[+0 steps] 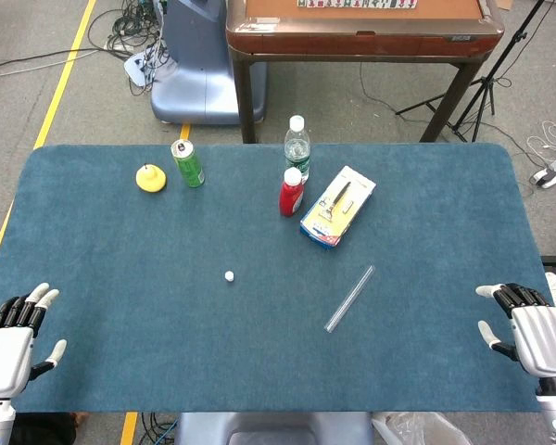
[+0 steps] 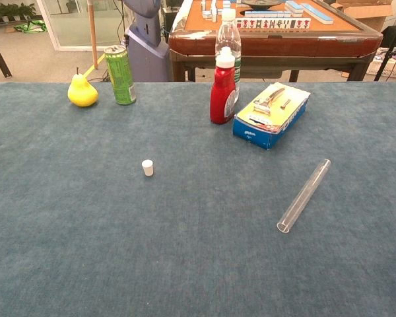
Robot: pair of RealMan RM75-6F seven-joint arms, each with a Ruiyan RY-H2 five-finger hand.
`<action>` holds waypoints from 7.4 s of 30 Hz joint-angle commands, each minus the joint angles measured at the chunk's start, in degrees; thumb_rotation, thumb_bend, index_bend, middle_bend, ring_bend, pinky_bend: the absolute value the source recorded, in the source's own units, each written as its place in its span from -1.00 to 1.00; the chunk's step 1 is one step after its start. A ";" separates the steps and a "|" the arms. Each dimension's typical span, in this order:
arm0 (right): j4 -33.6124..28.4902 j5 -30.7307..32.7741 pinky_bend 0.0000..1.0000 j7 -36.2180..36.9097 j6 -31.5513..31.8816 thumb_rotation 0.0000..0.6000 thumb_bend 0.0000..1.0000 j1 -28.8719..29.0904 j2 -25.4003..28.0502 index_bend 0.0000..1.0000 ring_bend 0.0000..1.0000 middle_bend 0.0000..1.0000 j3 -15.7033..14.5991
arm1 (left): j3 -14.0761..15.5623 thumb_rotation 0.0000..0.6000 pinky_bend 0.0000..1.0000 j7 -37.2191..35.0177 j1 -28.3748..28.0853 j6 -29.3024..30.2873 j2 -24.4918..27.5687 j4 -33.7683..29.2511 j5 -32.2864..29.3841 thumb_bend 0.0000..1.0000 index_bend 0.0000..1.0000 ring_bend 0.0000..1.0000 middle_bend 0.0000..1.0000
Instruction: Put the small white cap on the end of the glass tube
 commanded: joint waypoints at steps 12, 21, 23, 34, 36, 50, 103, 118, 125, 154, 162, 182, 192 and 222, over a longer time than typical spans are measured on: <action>-1.53 -0.57 -0.35 -0.45 0.72 1.00 -0.36 -0.18 1.61 -0.32 -0.46 -0.25 0.31 | -0.41 1.00 -0.81 -6.12 -2.41 -2.50 2.02 2.03 2.95 -0.47 -0.71 -0.74 -0.79; -4.96 1.47 -0.35 -2.53 -0.68 1.00 -0.36 1.33 4.35 -0.32 -0.46 -0.25 2.33 | -2.71 1.00 -0.26 -13.81 -12.61 -14.66 4.63 5.10 5.38 -0.47 -0.65 -0.41 -0.60; -5.70 1.58 -0.35 -3.11 -1.22 1.00 -0.36 1.83 4.48 -0.32 -0.46 -0.25 2.59 | -3.48 1.00 0.00 -15.63 -15.60 -18.14 4.06 5.87 5.39 -0.47 -0.63 -0.26 -0.47; -8.53 1.38 -0.35 -6.53 -3.86 1.00 -0.36 3.39 4.74 -0.32 -0.46 -0.25 2.26 | -6.53 1.00 0.97 -14.77 -29.54 -33.26 -2.91 10.37 4.34 -0.47 -0.45 0.49 0.37; -8.64 1.39 -0.35 -6.80 -4.05 1.00 -0.36 3.41 4.74 -0.32 -0.45 -0.25 2.08 | -7.17 1.00 1.00 -14.25 -31.58 -35.37 -4.74 11.70 3.09 -0.47 -0.43 0.58 0.46; -8.05 2.10 -0.35 -7.05 -5.88 1.00 -0.36 4.16 4.05 -0.32 -0.42 -0.25 1.53 | -9.90 1.00 1.00 -6.40 -42.19 -46.73 -15.25 19.76 -8.36 -0.47 -0.31 1.00 0.95; -5.49 3.32 -0.35 -4.03 -6.06 1.00 -0.36 3.44 4.08 -0.32 -0.38 -0.21 0.38 | -7.81 1.00 1.00 3.34 -53.00 -50.07 -30.09 35.03 -26.43 -0.48 -0.03 1.00 0.97; -5.66 3.45 -0.35 -4.25 -5.94 1.00 -0.36 3.34 4.20 -0.32 -0.36 -0.20 0.40 | -7.72 1.00 1.00 2.64 -53.63 -50.09 -30.81 35.94 -27.18 -0.48 0.03 1.00 0.97; -5.62 3.37 -0.35 -4.15 -5.69 1.00 -0.36 3.14 4.25 -0.32 -0.35 -0.19 0.33 | -7.96 1.00 1.00 1.56 -53.97 -50.55 -31.07 36.43 -27.40 -0.48 0.06 1.00 0.97; -4.05 2.05 1.00 -11.61 -24.97 1.00 -0.36 18.21 -2.36 -0.20 0.98 0.82 3.00 | -6.96 1.00 1.00 -6.94 -44.28 -38.61 -12.65 11.71 -18.55 -0.48 0.11 1.00 0.99; 2.32 4.90 1.00 -14.13 -34.74 1.00 -0.36 25.64 -10.56 -0.14 1.00 0.97 3.41 | -6.34 1.00 1.00 -4.61 -42.55 -36.21 -9.11 6.26 -18.65 -0.48 0.11 1.00 0.99; 14.09 6.28 1.00 -18.76 -39.48 1.00 -0.36 32.43 -21.09 -0.10 1.00 0.99 1.66 | -6.13 1.00 1.00 -4.17 -41.73 -36.33 -7.99 5.42 -19.93 -0.48 0.11 1.00 0.99; 16.00 7.81 1.00 -19.64 -39.88 1.00 -0.36 33.57 -22.60 -0.09 1.00 1.00 0.93 | -6.13 1.00 1.00 -4.27 -41.73 -36.75 -8.18 5.78 -20.18 -0.48 0.11 1.00 0.99; 19.72 10.75 1.00 -18.47 -39.73 1.00 -0.19 36.03 -26.13 0.25 1.00 1.00 0.81 | -7.33 1.00 1.00 -7.48 -41.66 -37.52 -7.28 6.65 -20.25 -0.48 0.11 1.00 0.99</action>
